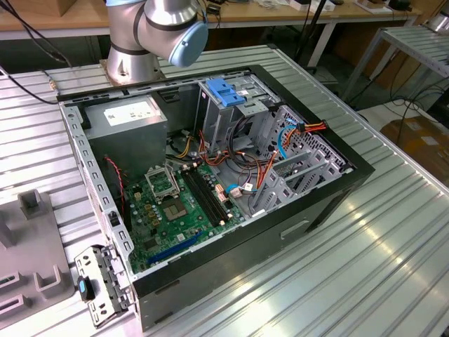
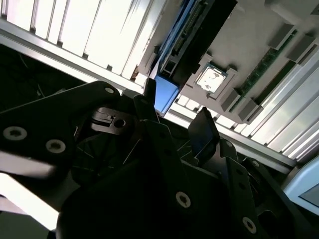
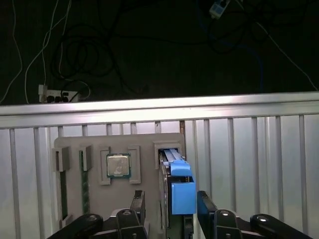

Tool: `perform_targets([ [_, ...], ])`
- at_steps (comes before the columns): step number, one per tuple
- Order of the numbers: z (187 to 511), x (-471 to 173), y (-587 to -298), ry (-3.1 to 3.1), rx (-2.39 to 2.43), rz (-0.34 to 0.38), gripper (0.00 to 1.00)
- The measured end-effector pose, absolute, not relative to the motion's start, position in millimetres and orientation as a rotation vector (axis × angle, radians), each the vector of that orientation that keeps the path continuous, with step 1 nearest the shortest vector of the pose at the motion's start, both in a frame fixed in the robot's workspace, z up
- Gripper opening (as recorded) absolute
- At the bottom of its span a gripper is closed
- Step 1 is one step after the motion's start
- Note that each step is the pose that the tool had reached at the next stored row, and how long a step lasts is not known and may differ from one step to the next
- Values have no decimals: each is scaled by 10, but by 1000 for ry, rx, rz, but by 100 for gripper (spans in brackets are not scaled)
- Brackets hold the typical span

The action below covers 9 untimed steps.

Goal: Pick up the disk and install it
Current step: 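Pick up the disk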

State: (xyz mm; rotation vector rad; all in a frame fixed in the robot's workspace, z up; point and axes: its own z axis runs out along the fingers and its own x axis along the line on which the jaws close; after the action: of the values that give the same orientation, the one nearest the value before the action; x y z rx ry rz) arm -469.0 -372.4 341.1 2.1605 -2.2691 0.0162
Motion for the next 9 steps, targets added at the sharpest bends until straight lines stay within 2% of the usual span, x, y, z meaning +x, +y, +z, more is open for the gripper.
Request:
perform_targets([
  [9,3324,-4695,-3705,-2278,2179,-14,54],
])
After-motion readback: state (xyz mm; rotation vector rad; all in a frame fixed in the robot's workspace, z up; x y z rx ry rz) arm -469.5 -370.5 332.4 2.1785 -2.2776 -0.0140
